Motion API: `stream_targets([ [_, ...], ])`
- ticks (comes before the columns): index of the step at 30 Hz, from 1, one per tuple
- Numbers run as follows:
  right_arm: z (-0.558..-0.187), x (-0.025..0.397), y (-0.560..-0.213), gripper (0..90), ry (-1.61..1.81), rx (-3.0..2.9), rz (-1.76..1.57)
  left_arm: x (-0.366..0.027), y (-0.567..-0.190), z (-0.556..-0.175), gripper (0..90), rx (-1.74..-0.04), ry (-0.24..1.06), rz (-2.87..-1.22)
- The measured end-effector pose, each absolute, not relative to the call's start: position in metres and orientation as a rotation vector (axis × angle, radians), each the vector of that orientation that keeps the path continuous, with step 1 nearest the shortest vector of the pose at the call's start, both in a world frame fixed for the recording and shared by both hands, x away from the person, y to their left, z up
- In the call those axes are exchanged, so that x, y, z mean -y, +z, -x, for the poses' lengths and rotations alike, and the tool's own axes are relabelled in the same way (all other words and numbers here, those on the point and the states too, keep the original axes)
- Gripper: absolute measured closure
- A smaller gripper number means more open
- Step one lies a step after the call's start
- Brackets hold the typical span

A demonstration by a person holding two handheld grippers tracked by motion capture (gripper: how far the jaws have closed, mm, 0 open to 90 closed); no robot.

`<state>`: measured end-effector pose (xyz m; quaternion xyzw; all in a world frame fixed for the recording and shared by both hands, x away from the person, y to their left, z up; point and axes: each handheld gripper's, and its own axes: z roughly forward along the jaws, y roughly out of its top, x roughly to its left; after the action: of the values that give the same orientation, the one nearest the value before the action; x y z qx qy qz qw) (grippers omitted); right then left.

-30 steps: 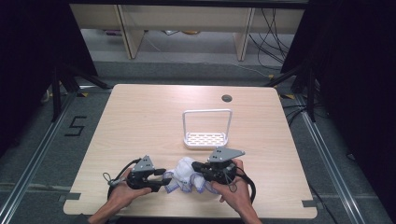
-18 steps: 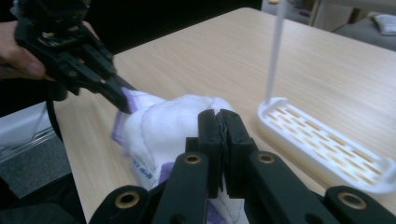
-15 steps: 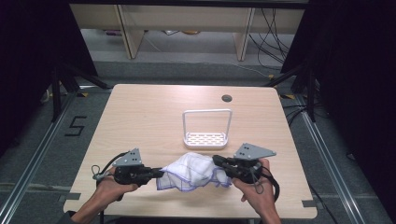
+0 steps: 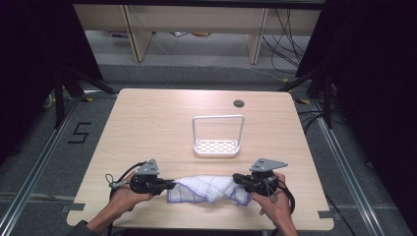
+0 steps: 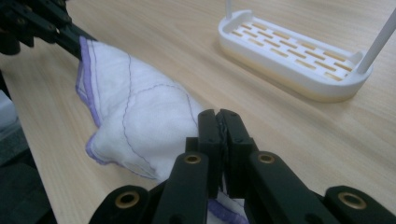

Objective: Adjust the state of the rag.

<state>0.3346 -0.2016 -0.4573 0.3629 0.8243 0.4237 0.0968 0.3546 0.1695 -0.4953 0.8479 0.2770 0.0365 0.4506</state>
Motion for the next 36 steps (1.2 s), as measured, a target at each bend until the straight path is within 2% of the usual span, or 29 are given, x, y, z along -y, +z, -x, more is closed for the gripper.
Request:
stream_targets([
  [7,-0.349,0.196,-0.468,87.0,1.107,-2.459,-1.023,-0.164,-0.501,-0.364,86.4,-0.699,0.102,-2.105],
  [11,-0.355,0.195,-0.471,78.0,1.086,-2.433,-1.078,-0.16,-0.504,-0.367,83.8,-0.722,0.098,-2.099],
  [14,-0.348,0.195,-0.459,66.9,1.058,-2.407,-1.1,-0.161,-0.504,-0.368,72.8,-0.738,0.095,-2.095],
  [19,-0.335,0.189,-0.441,64.9,1.077,-2.385,-0.976,-0.167,-0.499,-0.364,56.3,-0.754,0.118,-2.091],
  [22,-0.314,0.171,-0.434,63.3,1.105,-2.45,-0.905,-0.175,-0.497,-0.357,47.8,-0.806,0.12,-2.08],
  [26,-0.301,0.154,-0.441,60.0,1.117,-2.517,-0.874,-0.182,-0.501,-0.349,42.9,-0.846,0.113,-2.082],
  [28,-0.298,0.145,-0.448,55.2,1.097,-2.548,-0.858,-0.184,-0.502,-0.345,41.3,-0.853,0.107,-2.095],
  [36,-0.299,0.123,-0.467,44.7,0.97,-2.57,-0.867,-0.172,-0.51,-0.337,36.3,-0.856,0.092,-2.152],
])
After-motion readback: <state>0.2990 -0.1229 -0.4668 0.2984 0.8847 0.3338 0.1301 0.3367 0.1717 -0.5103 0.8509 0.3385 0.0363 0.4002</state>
